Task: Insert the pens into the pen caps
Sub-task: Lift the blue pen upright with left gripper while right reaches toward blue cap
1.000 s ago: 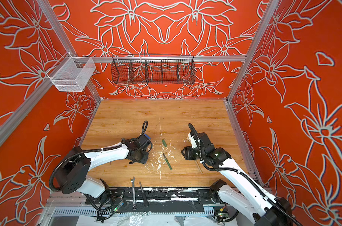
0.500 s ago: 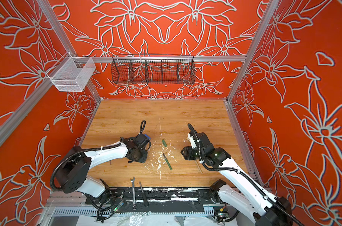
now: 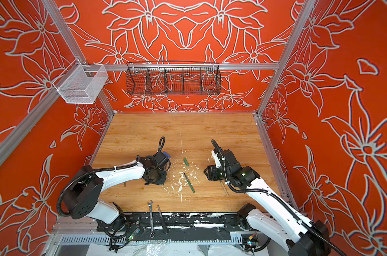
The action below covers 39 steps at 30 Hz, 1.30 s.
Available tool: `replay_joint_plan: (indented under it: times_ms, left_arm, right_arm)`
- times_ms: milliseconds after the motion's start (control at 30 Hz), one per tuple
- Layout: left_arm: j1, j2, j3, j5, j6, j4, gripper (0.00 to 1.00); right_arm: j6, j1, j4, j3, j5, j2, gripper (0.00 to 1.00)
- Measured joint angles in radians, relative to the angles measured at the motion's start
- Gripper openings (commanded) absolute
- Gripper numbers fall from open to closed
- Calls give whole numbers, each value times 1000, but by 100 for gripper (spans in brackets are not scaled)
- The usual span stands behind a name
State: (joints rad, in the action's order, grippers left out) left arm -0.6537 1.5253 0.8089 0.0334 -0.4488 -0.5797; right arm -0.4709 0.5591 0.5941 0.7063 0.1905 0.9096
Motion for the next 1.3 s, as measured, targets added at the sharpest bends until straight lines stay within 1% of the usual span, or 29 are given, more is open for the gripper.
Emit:
replay_joint_plan:
  times_ms: [100, 167, 367, 500, 633, 733, 800, 900, 1000, 1133, 1300]
  left_arm:
    - [-6, 0, 0, 11, 3, -2, 2]
    - [-8, 0, 0, 15, 3, -2, 0]
    - [-9, -32, -1, 37, 18, -18, 0]
    - [-9, -136, -2, 48, 34, -27, 0]
    - [-9, -317, -5, 51, 45, -32, 0]
    - [-9, -497, -9, 51, 49, -33, 0]
    - [-9, -631, -11, 51, 49, -34, 0]
    - [-9, -783, -11, 51, 45, -40, 0]
    - [-9, -901, -10, 54, 35, -61, 0]
    - [-9, -985, 2, 58, 28, -115, 0]
    - [-9, -1017, 9, 40, 33, -150, 0]
  right_arm:
    - [-1, 2, 0, 0, 0, 5, 61]
    - [-2, 3, 0, 0, 0, 5, 61]
    - [3, 6, -11, 1, -1, 21, 62]
    - [27, 6, -6, 20, -6, 72, 62]
    - [74, 6, -9, 79, -6, 139, 62]
    - [113, 10, -25, 154, 9, 238, 63]
    - [143, 21, -46, 231, 29, 345, 64]
    - [187, 53, -82, 357, 50, 509, 66]
    - [229, 94, -114, 494, 72, 671, 66]
    - [272, 140, -136, 666, 112, 879, 68]
    - [324, 185, -121, 864, 142, 1098, 70]
